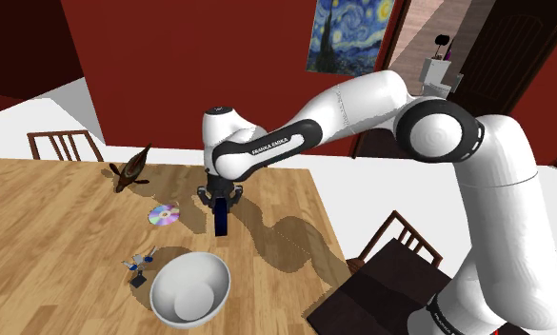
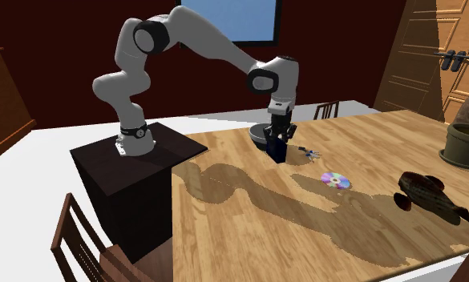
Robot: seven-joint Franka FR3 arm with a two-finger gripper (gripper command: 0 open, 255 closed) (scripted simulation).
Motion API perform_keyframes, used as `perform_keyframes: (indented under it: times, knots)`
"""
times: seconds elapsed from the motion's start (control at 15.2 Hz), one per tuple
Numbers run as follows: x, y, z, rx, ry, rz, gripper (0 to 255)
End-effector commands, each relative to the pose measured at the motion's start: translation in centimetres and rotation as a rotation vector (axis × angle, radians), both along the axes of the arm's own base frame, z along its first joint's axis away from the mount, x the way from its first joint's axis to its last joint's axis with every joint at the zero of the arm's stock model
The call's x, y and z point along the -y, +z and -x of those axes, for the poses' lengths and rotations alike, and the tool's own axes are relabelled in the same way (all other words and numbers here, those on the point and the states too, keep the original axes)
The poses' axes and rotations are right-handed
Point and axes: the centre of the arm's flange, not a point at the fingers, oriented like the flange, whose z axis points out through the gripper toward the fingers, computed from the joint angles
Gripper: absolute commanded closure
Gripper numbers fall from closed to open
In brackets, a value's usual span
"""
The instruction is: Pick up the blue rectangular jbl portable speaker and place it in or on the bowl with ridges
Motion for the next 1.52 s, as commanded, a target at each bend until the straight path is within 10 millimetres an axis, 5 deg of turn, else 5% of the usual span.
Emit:
perform_keyframes:
  times: [0.0, 0.99, 1.45]
  knots:
    - [0.0, 1.1, 0.0, 0.0, 0.0, 0.0, 255]
    - [0.0, 9.0, 0.0, 0.0, 0.0, 0.0, 255]
    - [-6.7, 9.9, 6.3, 0.0, 0.0, 0.0, 255]
